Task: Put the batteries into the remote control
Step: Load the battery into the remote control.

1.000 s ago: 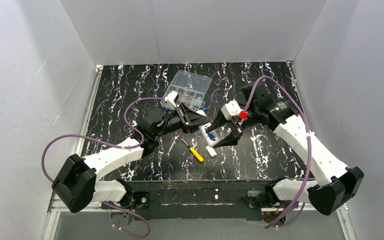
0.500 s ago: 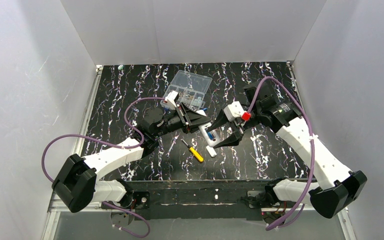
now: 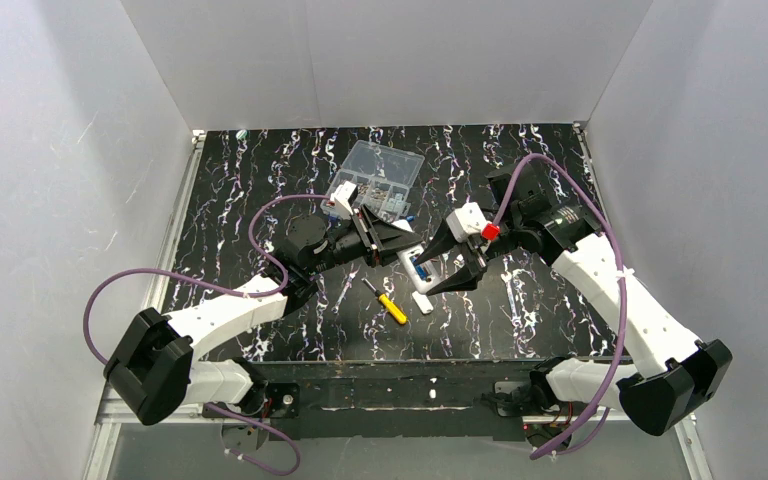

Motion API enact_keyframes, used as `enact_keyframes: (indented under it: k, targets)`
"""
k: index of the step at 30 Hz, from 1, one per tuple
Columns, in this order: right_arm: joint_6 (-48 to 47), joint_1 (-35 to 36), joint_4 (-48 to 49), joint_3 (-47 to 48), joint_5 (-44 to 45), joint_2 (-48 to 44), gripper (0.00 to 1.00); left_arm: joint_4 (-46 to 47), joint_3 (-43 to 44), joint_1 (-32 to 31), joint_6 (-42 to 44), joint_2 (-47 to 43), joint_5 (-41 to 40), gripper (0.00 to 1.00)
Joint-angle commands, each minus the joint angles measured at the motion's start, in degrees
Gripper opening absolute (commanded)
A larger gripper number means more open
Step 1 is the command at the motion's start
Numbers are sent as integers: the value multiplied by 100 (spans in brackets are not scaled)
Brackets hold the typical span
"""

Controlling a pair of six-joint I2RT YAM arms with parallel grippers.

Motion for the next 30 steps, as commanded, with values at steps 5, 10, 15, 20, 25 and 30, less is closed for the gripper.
enact_keyframes:
  k: [5, 10, 15, 20, 25, 30]
  targets:
    - [-116, -61, -103, 9, -131, 106, 61, 566, 256, -14, 0, -116, 186, 0]
    - [-204, -80, -227, 52, -164, 181, 58, 563, 253, -16, 1, -119, 186, 0]
    - [-379, -99, -469, 169, -179, 296, 56, 557, 267, -20, 0, -119, 186, 0]
    - [-511, -115, -642, 237, -203, 377, 53, 562, 280, -19, -6, -109, 186, 0]
    - [-519, -124, -684, 272, -222, 414, 51, 559, 306, -23, -12, -90, 201, 0]
    - [-546, -130, -715, 301, -256, 468, 48, 536, 353, -12, -16, -90, 236, 0]
